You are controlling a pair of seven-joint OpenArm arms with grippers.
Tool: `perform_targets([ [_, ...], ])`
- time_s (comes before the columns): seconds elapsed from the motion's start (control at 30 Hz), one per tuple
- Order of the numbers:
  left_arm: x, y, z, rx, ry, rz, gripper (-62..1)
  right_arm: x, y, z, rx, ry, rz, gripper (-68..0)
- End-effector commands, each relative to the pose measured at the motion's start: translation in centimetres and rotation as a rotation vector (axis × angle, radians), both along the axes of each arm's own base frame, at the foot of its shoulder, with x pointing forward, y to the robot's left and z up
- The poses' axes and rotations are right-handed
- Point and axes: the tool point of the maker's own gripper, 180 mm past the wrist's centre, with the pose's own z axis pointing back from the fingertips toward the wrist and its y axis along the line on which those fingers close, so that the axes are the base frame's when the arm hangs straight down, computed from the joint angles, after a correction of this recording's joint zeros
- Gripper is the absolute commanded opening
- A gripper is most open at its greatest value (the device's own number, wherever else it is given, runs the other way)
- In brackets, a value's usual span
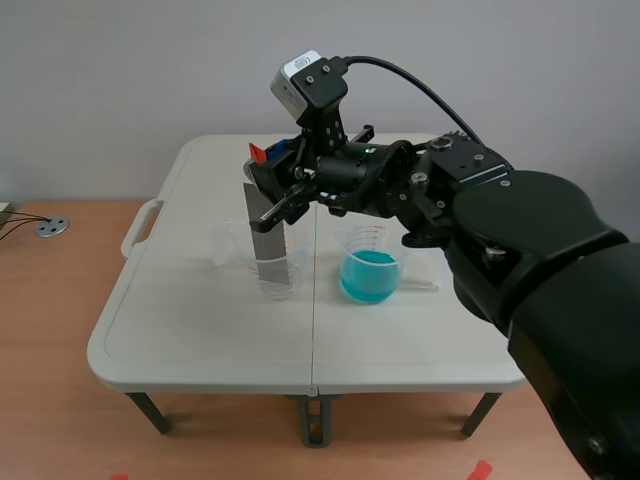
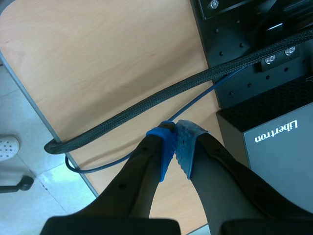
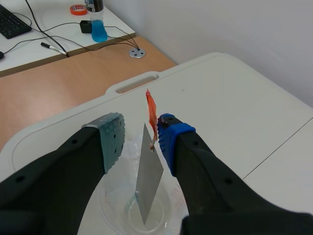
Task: Hold the metal plate by the orange handle, dip it into the blue solution, take it out and point at it, then put the plate back in the beaker on the left.
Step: 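Return to the home posture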
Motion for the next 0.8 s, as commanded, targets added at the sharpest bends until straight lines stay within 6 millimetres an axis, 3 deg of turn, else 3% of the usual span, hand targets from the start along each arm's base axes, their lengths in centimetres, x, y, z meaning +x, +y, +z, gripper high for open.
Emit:
perform_targets([
  [0.0,0.0,0.2,0.1,0.000,-0.003,-0.004,-50.4,1.1,-0.8,1.4,0.015,-0.037,-0.020,-45.4],
  [0.07,-0.1,0.2,0.1,0.005,-0.004,-0.023,-37.8,1.2,-1.0,1.4,0.010,-0.041,-0.026,-43.3],
  [0.17,-0.1,0.2,0.1,0.013,-0.007,-0.050,-5.6,1.5,-1.6,1.3,0.001,-0.046,-0.043,-38.4],
  [0.2,-0.1,0.3,0.1,0.016,-0.008,-0.049,1.4,1.5,-1.7,1.3,-0.001,-0.047,-0.045,-36.3],
  [0.53,0.0,0.3,0.1,0.018,-0.010,-0.044,1.4,2.2,-2.9,1.3,-0.006,-0.053,-0.093,-9.6],
  [0.67,0.0,0.3,0.1,0.018,-0.010,-0.045,1.4,2.5,-4.4,1.2,0.029,-0.045,-0.135,-1.8],
  [0.77,0.0,0.3,0.1,0.018,-0.010,-0.044,1.4,2.4,-6.1,1.2,0.055,-0.039,-0.179,-1.0],
])
